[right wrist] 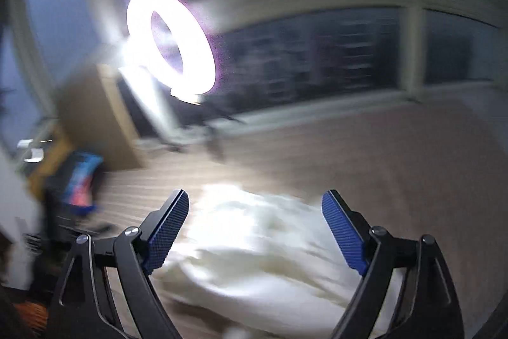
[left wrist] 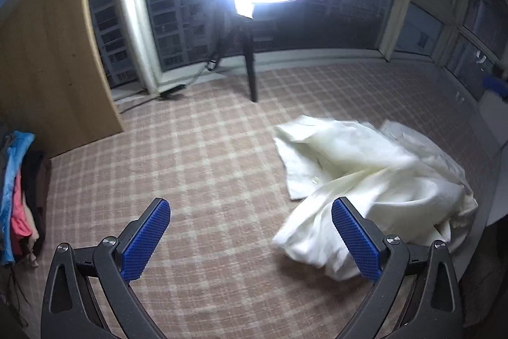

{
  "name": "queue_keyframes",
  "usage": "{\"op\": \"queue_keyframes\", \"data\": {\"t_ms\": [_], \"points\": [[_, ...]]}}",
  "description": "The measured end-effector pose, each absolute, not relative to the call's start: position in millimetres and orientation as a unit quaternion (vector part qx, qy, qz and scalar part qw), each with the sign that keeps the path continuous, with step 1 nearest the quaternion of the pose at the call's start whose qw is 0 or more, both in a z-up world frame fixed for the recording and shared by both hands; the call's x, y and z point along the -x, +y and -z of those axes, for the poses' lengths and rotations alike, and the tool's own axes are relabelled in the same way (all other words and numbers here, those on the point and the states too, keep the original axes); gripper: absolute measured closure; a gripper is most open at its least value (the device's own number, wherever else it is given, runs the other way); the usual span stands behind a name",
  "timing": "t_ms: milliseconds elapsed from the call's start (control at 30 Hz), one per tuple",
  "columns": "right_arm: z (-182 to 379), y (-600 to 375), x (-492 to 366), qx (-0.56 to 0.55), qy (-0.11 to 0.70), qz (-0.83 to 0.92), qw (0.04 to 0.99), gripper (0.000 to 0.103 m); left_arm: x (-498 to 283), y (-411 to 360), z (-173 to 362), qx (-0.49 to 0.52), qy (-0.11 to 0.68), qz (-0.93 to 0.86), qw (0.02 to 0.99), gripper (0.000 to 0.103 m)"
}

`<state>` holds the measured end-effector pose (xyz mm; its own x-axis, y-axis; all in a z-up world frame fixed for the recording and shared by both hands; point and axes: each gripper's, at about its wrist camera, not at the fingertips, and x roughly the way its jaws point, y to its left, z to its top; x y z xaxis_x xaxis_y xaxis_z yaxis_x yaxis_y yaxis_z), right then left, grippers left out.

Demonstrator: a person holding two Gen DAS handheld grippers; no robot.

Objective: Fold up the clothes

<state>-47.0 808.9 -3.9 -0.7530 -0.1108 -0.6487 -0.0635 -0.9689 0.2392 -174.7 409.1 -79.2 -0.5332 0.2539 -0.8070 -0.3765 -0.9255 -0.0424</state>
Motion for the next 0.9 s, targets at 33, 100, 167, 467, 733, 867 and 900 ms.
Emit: {"op": "queue_keyframes", "data": {"t_ms": [33, 100, 167, 467, 733, 867, 900], "points": [[24.5, 828.6, 36.5, -0.374, -0.120, 0.919, -0.030, 0.017, 173.5, 416.4, 83.4, 0.452, 0.071, -0.868, 0.191, 0.001], [54.4, 853.0, 23.1, -0.410, -0.116, 0.901, -0.081, 0.017, 172.3, 433.0, 92.4, 0.458, 0.078, -0.859, 0.215, 0.001], [91.4, 878.3, 7.3, -0.446, -0.130, 0.879, -0.110, 0.017, 170.2, 463.6, 105.9, 0.465, 0.099, -0.843, 0.253, 0.001], [151.4, 859.0, 35.7, -0.485, -0.117, 0.865, -0.060, 0.017, 173.4, 584.5, 153.0, 0.446, 0.235, -0.802, 0.320, 0.002], [136.6, 843.6, 49.6, -0.463, -0.140, 0.874, -0.042, 0.100, 195.8, 553.5, 158.4, 0.469, 0.154, -0.796, 0.351, 0.095], [58.6, 866.6, 15.1, -0.356, -0.194, 0.913, -0.050, 0.100, 205.3, 492.2, 116.0, 0.430, 0.132, -0.843, 0.295, 0.095], [41.6, 869.6, 8.8, -0.333, -0.194, 0.921, -0.055, 0.100, 208.0, 475.2, 104.8, 0.422, 0.125, -0.854, 0.279, 0.095]]}}
